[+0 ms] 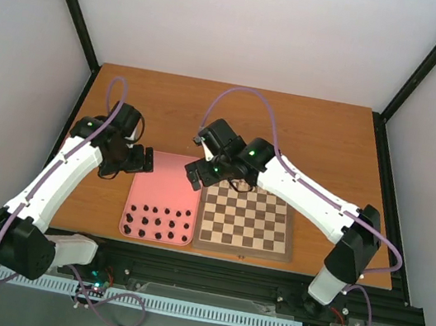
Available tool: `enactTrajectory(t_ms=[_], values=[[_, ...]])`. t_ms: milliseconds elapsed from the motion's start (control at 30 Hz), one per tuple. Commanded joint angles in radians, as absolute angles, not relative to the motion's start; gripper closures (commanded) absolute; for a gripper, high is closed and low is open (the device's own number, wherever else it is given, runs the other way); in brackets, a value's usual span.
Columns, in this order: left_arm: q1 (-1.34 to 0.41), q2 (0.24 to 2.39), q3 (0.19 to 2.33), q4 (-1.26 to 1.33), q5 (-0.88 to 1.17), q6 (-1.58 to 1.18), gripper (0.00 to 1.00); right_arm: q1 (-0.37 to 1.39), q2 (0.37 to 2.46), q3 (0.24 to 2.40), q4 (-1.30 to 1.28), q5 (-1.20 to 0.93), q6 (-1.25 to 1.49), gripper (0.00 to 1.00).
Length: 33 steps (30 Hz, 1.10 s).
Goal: Set up the chess pieces on the board
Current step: Pick up the chess piece from the storage box.
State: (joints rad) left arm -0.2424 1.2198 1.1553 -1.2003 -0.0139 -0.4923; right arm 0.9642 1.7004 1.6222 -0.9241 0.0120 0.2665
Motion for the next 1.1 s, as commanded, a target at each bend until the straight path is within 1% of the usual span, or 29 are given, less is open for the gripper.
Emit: enactTrajectory(t_ms=[0,167,467,533,667,767,933,1067], values=[[-0.238,1.192,1.199,-1.198,-0.008,-0.483,0.00,0.971,1.641,1.619,-0.908,0.077,0.274,0.00],[-0.238,1.190,1.208,-1.206,-0.012,-0.473,0.00,0.971,1.616,1.584,-0.891,0.121,0.274,0.00],[-0.238,1.172,1.179,-1.199,-0.010,-0.482,0.00,0.983,1.641,1.577,-0.891,0.087,0.247,0.00],[-0.237,1.173,1.172,-1.198,-0.010,-0.484,0.00,1.005,1.653,1.573,-0.888,0.083,0.233,0.02],[-0.238,1.170,1.156,-1.189,-0.012,-0.494,0.00,1.073,1.717,1.589,-0.908,0.055,0.232,0.09],[-0.238,1.160,1.127,-1.177,0.000,-0.504,0.00,1.125,1.775,1.604,-0.921,0.076,0.234,0.20],[-0.238,1.136,1.074,-1.172,0.017,-0.507,0.00,1.140,1.849,1.587,-0.908,0.056,0.283,0.47],[-0.238,1.108,1.056,-1.180,0.008,-0.499,0.00,1.140,1.875,1.568,-0.888,0.070,0.307,0.63]])
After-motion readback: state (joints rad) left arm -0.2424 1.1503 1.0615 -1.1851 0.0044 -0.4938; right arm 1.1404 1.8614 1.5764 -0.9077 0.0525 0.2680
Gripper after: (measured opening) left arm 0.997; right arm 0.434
